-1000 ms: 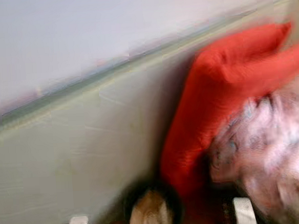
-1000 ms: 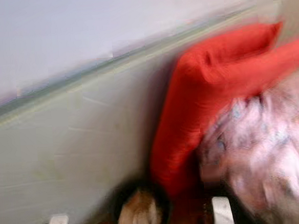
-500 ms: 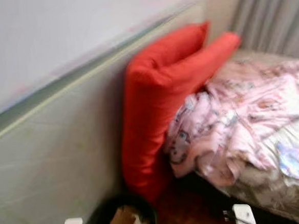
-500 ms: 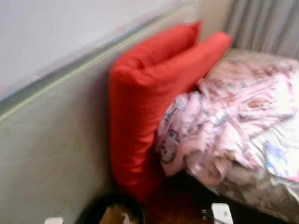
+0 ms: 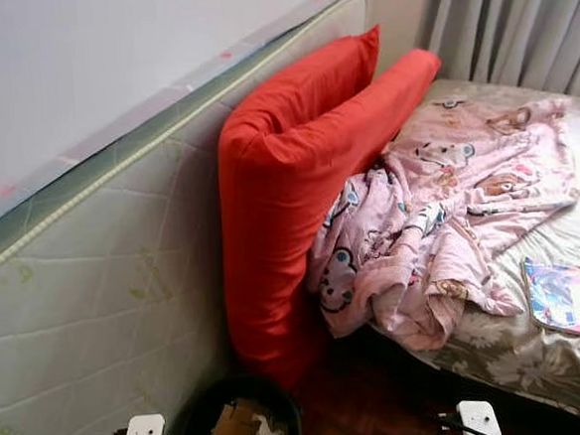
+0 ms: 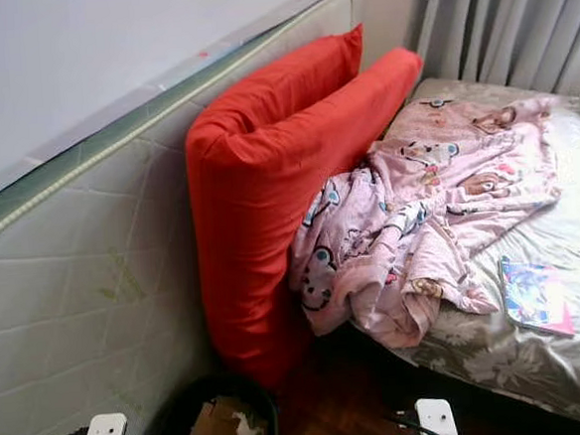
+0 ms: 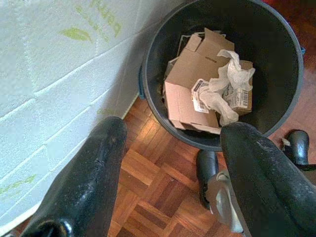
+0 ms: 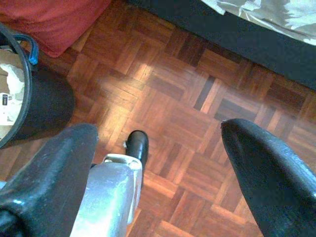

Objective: Clean up the room

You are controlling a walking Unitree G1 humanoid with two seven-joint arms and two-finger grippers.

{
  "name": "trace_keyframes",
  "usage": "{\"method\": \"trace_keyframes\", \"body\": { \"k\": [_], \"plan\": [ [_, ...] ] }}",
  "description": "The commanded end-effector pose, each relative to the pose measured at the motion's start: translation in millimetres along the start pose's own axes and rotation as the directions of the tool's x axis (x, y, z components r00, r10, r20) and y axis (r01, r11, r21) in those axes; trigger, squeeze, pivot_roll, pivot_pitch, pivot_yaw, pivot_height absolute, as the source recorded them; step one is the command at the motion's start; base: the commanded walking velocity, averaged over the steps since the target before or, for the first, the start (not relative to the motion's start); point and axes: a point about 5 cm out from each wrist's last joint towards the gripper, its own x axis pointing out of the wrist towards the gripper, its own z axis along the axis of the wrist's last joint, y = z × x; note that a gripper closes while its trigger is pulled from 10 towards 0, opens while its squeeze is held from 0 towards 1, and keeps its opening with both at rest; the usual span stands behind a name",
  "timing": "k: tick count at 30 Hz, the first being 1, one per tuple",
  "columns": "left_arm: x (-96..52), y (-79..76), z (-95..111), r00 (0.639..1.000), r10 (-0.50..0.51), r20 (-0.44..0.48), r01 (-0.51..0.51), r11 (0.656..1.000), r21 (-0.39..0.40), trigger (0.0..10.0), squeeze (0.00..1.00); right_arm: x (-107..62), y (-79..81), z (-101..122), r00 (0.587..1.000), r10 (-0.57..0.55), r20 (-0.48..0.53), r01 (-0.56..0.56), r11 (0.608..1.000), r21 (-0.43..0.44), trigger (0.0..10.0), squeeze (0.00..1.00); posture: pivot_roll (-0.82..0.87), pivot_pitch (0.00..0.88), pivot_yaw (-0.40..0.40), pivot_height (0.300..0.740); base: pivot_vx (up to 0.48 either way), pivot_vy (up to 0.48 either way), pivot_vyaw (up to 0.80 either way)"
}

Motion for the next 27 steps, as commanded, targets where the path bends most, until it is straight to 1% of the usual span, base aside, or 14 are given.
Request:
{"method": "trace_keyframes", "body": {
  "k": [1, 14, 18, 22, 27],
  "plan": [
    [0.0, -0.2, -0.9, 1.0, -0.009, -0.014, 0.009, 1.0, 0.021, 10.0, 0.0, -0.5, -2.8, 1.3, 1.0, -0.007, 0.008, 0.007, 1.0, -0.004, 10.0, 0.0, 0.09, 0.008, 0.005, 0.74, 0.0, -0.27, 0.0],
    [0.4, -0.6, 0.7, 1.0, -0.014, -0.01, 0.014, 1.0, 0.019, 10.0, 0.0, -0.3, -2.8, 2.1, 1.0, -0.013, 0.006, 0.013, 1.0, -0.005, 10.0, 0.0, 0.09, 0.005, 0.005, 0.74, 0.0, -0.317, 0.0],
    [0.4, -0.5, 0.9, 1.0, -0.014, -0.01, 0.014, 1.0, 0.017, 10.0, 0.0, -0.2, -2.9, 1.7, 1.0, -0.012, -0.005, 0.012, 1.0, -0.019, 10.0, 0.0, 0.09, 0.004, 0.005, 0.74, 0.0, -0.323, -0.72],
    [0.5, -0.8, 1.1, 1.0, -0.015, -0.009, 0.015, 1.0, 0.016, 10.0, 0.0, -0.2, -3.0, 2.1, 1.0, -0.013, 0.0, 0.013, 1.0, -0.013, 10.0, 0.0, 0.09, 0.004, 0.005, 0.74, 0.0, -0.322, -0.7],
    [0.5, -0.8, 1.1, 1.0, -0.016, -0.009, 0.016, 1.0, 0.014, 10.0, 0.0, -0.2, -3.1, 3.1, 1.0, -0.015, 0.01, 0.015, 1.0, -0.013, 10.0, 0.0, 0.09, 0.004, 0.005, 0.74, 0.0, -0.325, 0.0]
  ]
}}
